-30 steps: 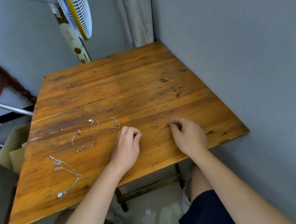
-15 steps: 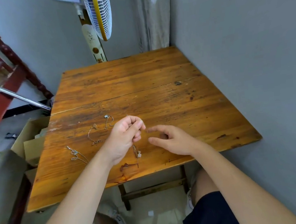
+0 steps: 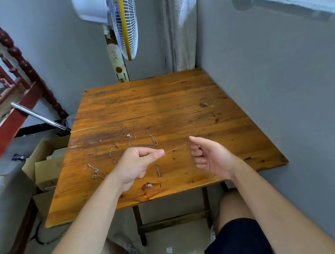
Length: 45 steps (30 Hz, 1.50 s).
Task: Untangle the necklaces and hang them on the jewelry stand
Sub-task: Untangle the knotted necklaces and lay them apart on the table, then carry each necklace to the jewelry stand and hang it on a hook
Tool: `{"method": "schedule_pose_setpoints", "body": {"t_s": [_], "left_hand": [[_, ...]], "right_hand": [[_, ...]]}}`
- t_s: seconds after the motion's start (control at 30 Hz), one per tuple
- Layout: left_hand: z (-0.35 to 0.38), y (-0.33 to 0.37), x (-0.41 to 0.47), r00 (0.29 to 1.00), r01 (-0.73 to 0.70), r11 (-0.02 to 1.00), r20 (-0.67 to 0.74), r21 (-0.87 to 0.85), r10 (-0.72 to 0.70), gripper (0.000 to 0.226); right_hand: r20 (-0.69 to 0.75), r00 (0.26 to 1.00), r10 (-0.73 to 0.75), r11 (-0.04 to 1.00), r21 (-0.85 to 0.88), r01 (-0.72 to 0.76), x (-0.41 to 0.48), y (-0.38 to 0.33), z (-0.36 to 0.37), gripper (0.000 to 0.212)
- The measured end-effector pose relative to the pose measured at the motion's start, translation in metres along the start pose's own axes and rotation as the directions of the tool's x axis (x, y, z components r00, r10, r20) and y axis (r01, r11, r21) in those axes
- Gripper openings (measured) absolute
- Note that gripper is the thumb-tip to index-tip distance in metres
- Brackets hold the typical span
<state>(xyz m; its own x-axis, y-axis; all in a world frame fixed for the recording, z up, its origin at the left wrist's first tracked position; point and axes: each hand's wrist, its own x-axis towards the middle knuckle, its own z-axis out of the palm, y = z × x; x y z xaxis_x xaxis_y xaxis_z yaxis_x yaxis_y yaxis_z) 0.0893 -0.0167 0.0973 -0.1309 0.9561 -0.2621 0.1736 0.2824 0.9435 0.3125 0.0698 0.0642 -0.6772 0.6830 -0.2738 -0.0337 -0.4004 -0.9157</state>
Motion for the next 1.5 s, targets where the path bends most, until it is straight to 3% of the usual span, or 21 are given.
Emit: {"method": "schedule_pose_setpoints", "body": {"t_s": [0.1,0.27,0.47,0.6,0.67,0.77,0.83,0.93,1.03,1.23,1.37,1.5], "left_hand": [[-0.005,0.0,-0.013,1.0,0.008,0.988,0.002,-0.157,-0.008,0.029],[-0.008,0.004,-0.04,0.996,-0.066,0.91,0.032,-0.408,0.086,0.02],[-0.004,0.009,-0.064,0.988,-0.111,0.738,0.007,-0.666,0.155,0.016],[-0.017,0.002,-0.066,0.981,-0.188,0.594,-0.117,-0.782,0.158,0.037],[-0.027,-0.003,-0.064,0.982,-0.188,0.617,-0.145,-0.764,0.12,0.037],[-0.04,-0.014,-0.057,0.991,-0.099,0.795,-0.13,-0.599,0.025,0.028],[-0.05,-0.023,-0.048,0.995,-0.007,0.844,-0.084,-0.537,-0.045,0.012],[-0.066,-0.035,-0.029,0.991,0.116,0.869,-0.005,-0.481,-0.135,0.028],[-0.077,-0.034,-0.011,0.974,0.22,0.856,0.057,-0.468,-0.219,0.042],[-0.082,-0.012,0.016,0.914,0.314,0.727,-0.013,-0.611,-0.406,0.036],[-0.092,0.047,-0.005,0.89,0.269,0.714,-0.115,-0.647,-0.44,0.032],[-0.11,0.131,-0.045,0.847,0.202,0.734,-0.261,-0.649,-0.464,0.035]], "right_hand": [[-0.046,0.997,-0.061,0.998,0.031,0.063,-0.009,-0.006,0.004,0.032],[-0.071,0.988,-0.133,0.98,-0.158,0.121,-0.024,-0.017,0.032,0.028],[-0.094,0.975,-0.203,0.958,-0.222,0.179,-0.037,-0.028,0.068,0.027],[-0.134,0.961,-0.24,0.944,-0.264,0.199,-0.027,-0.031,0.083,0.03],[-0.136,0.961,-0.241,0.936,-0.296,0.192,-0.015,-0.029,0.092,0.033],[-0.145,0.965,-0.217,0.937,-0.308,0.165,0.009,-0.024,0.102,0.035],[-0.142,0.969,-0.201,0.945,-0.29,0.154,0.028,-0.022,0.103,0.033],[-0.155,0.974,-0.166,0.967,-0.218,0.13,0.06,-0.023,0.102,0.029],[-0.155,0.982,-0.107,0.968,-0.24,0.068,0.091,-0.024,0.098,0.033],[-0.174,0.984,0.045,0.958,-0.271,-0.092,0.118,-0.047,0.105,0.032],[-0.251,0.955,0.158,0.913,-0.331,-0.238,0.101,-0.099,0.124,0.032],[-0.292,0.933,0.209,0.93,-0.236,-0.282,0.068,-0.174,0.158,0.036]]}}
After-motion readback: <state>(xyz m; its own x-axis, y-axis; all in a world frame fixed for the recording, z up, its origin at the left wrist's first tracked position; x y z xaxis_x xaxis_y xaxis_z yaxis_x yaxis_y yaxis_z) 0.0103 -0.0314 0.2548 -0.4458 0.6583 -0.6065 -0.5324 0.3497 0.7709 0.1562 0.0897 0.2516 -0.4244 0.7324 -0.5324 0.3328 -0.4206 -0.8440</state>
